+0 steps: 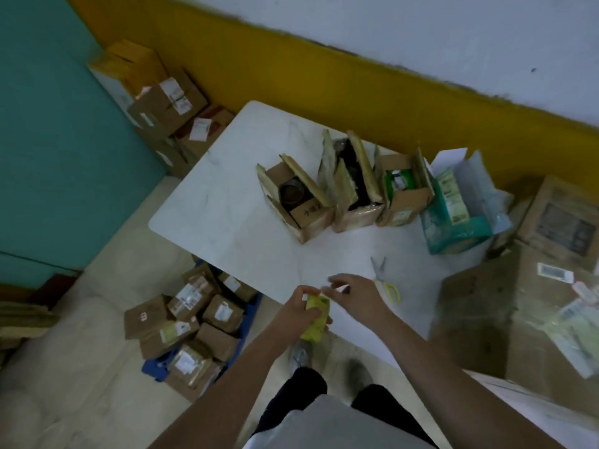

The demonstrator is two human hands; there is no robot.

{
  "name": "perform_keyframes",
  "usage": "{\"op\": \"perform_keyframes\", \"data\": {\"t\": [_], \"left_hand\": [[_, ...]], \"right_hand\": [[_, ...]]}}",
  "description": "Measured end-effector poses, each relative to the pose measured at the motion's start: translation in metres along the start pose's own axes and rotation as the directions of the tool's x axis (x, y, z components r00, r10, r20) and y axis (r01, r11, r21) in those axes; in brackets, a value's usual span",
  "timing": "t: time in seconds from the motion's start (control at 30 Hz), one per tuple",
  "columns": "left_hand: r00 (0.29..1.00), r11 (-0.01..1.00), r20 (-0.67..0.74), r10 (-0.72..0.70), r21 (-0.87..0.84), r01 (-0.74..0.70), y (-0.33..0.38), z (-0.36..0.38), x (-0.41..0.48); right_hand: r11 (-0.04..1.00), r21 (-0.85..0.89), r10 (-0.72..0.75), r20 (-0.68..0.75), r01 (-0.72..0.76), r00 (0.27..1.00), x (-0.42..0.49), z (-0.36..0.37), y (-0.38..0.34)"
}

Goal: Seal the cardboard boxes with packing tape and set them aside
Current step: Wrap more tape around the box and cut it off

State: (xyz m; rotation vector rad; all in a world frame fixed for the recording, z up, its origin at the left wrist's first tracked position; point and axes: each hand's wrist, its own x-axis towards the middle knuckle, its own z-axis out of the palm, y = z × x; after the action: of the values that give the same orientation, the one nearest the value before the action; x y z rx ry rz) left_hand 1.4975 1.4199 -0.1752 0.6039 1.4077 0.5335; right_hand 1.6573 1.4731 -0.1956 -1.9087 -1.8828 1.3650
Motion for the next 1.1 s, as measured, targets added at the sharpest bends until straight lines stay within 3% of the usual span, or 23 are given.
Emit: {"op": "perform_keyframes", "data": {"t": [0.07, 0.23, 0.4, 0.53, 0.6, 0.77, 0.9, 1.1], "left_hand": [[1.000, 0.998, 0.002, 0.020, 0.052, -0.020, 0.006, -0.003, 0.002], [1.000, 0.988, -0.013, 0.025, 0.151, -0.023, 0.000, -0.011, 0.001], [0.998, 0.988, -0.063, -0.010, 0.155, 0.019, -0.010, -0.014, -0.005], [0.986, 0.985, -0.138, -0.094, 0.133, 0.112, -0.027, -0.024, 0.001], [0.977, 0.971, -0.191, -0.097, 0.198, 0.135, -0.039, -0.029, 0.007], [0.937, 0.947, -0.262, -0.229, 0.165, 0.277, -0.068, -0.033, 0.042], [0.914, 0.931, -0.318, -0.251, 0.181, 0.318, -0.094, -0.043, 0.089], [0.940, 0.959, -0.281, -0.194, 0.146, 0.242, -0.126, -0.054, 0.131]], "right_hand": [[0.996, -0.053, -0.064, 0.090, 0.069, 0.994, -0.002, 0.007, -0.016], [0.995, -0.090, -0.033, -0.043, 0.029, 0.999, 0.000, 0.021, -0.027], [0.988, -0.152, -0.015, -0.056, 0.006, 0.998, -0.007, 0.042, -0.028], [0.979, -0.185, -0.077, 0.045, 0.084, 0.996, -0.001, 0.050, -0.029], [0.983, -0.160, -0.083, 0.049, 0.089, 0.995, 0.007, 0.053, -0.030], [0.973, -0.202, -0.098, 0.075, 0.111, 0.992, 0.037, 0.078, -0.010], [0.946, -0.285, -0.139, 0.071, 0.154, 0.988, 0.064, 0.106, 0.012], [0.856, -0.471, -0.201, 0.079, 0.214, 0.976, 0.086, 0.119, 0.026]]}}
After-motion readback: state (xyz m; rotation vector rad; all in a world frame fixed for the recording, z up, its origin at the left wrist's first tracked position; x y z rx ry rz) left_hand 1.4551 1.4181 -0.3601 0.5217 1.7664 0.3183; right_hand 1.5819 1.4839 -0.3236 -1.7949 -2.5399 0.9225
